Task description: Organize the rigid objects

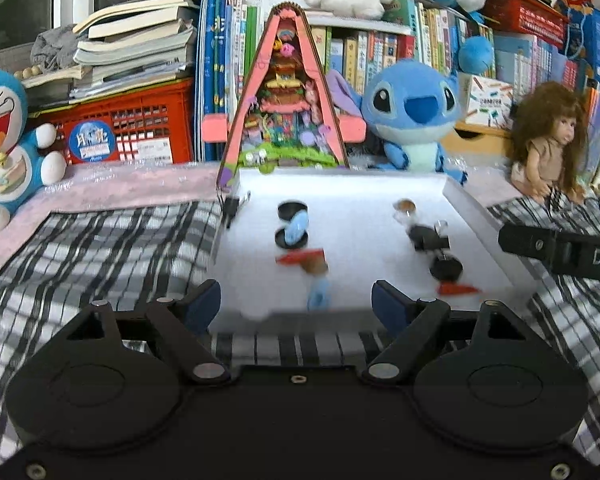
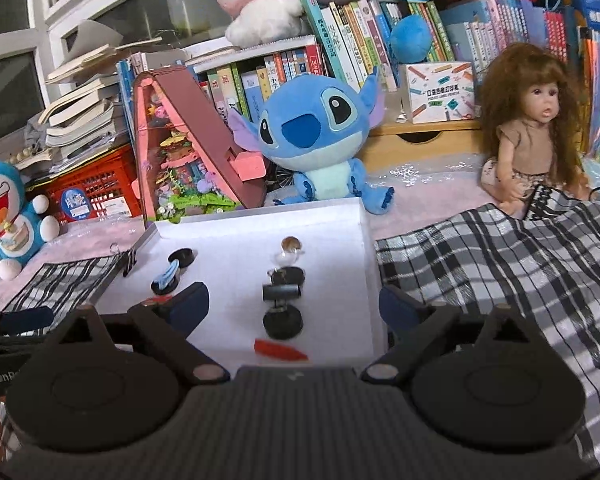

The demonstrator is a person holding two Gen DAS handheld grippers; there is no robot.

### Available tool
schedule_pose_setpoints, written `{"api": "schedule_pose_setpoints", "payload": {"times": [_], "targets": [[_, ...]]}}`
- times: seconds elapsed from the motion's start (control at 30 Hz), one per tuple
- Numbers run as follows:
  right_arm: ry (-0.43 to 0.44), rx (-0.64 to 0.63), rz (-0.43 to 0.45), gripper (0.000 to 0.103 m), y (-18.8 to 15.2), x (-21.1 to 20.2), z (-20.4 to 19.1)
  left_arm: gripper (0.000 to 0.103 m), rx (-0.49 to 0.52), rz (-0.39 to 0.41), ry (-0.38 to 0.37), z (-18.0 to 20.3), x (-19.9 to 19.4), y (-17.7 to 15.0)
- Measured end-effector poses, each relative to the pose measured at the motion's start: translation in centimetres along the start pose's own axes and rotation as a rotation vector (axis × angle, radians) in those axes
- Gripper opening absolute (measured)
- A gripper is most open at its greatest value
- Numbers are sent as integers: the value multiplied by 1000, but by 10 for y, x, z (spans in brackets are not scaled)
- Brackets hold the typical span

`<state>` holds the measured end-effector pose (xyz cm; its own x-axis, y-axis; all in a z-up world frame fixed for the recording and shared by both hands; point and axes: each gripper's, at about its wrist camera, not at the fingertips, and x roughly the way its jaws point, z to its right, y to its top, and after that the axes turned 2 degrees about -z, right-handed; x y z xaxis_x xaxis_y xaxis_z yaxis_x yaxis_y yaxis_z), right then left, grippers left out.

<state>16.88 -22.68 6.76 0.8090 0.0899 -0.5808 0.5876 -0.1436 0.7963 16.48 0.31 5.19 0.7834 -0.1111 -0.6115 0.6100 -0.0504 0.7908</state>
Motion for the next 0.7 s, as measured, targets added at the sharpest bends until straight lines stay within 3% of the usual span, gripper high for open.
{"api": "schedule_pose_setpoints", "payload": {"times": [0.4,0.7], "targets": [[-34,-46,-2,99,-48,-18,-3,82,11,-18,15,8,-10,-49],[-72,-74,-43,100,-74,-9,-4,82,-27,-46,35,5,3,-65]]}}
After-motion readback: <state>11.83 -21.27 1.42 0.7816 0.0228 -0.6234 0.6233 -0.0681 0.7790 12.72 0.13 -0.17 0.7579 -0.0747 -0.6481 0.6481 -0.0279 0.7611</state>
